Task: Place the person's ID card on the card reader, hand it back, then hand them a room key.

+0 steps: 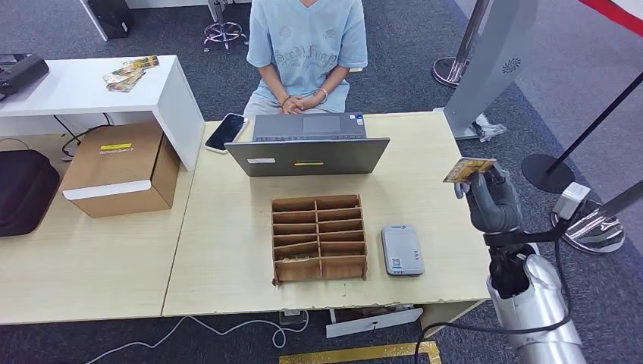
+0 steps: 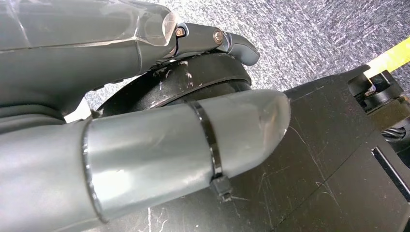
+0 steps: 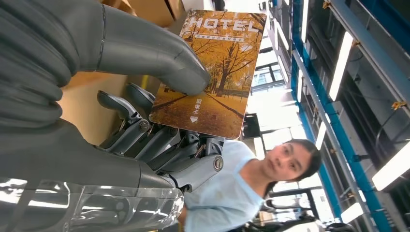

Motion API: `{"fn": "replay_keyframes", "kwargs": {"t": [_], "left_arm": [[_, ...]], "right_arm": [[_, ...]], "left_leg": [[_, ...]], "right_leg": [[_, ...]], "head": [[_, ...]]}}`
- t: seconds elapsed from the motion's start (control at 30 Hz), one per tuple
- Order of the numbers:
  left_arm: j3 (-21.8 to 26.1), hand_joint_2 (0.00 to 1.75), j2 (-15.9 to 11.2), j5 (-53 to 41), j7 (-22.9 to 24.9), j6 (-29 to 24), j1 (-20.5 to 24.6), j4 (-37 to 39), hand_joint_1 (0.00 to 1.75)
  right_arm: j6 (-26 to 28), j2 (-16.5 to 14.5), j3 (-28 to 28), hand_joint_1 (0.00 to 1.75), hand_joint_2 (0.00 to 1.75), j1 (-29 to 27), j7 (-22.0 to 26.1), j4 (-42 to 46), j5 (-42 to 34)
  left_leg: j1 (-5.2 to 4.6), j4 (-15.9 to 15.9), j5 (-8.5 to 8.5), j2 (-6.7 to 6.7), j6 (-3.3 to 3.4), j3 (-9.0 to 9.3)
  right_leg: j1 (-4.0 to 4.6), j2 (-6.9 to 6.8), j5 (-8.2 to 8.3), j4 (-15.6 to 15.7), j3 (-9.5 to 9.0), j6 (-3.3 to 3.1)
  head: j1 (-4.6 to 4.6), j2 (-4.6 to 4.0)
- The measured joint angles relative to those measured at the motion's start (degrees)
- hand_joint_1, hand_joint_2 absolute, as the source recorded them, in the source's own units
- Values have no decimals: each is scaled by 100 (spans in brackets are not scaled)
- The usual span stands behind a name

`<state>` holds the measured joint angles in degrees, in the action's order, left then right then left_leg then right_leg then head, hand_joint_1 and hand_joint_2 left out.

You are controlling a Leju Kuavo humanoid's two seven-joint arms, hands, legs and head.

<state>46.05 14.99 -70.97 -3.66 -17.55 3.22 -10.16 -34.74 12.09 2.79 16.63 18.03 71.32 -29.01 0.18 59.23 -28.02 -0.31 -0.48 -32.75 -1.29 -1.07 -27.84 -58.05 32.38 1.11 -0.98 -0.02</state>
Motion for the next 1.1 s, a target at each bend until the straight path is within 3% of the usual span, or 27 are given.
{"fn": "replay_keyframes", "kwargs": {"t": [0.17, 0.43, 0.6, 0.7, 0.9, 1.1], "left_arm": [[1, 0, 0, -38, -14, 0, 0, 0, 0], [13, 0, 2, 48, -149, 0, -2, 0, 0], [36, 0, 3, 79, -139, 0, 0, 0, 0], [55, 0, 4, 87, -130, 0, 1, 0, 0], [108, 0, 9, 107, -130, 1, 1, 0, 0], [131, 0, 9, 130, -110, 2, 1, 0, 0]], "right_arm": [[-257, -23, 52, 175, 175, -784, -28, 225, -241], [-152, -245, 84, 175, 175, -1432, -430, 603, -172], [143, -350, 84, 175, 175, -1527, -273, 764, 385], [188, -500, 84, 175, 175, -1528, -172, 844, 350], [733, -960, 34, 175, 175, -1644, -315, 1057, 963], [1088, -1150, 14, 175, 175, -1687, -368, 1169, 1480]], "left_leg": [[1, -2, -1, 1, -1, -2], [0, -2, 1, 6, 1, -3], [0, -2, 1, 11, 1, -2], [1, -2, 2, 14, 1, -1], [4, -2, 2, 18, 0, 0], [4, -2, 2, 22, 0, -1]], "right_leg": [[0, 2, -2, -1, 2, 0], [-1, 3, -1, -2, 1, 1], [-1, 8, 0, -2, 1, 1], [0, 11, 0, -2, 1, 2], [2, 14, -1, -5, 3, 1], [1, 16, 0, -5, 3, 1]], "head": [[1, 0], [1, 0], [1, 0], [2, 0], [1, 0], [2, 0]]}}
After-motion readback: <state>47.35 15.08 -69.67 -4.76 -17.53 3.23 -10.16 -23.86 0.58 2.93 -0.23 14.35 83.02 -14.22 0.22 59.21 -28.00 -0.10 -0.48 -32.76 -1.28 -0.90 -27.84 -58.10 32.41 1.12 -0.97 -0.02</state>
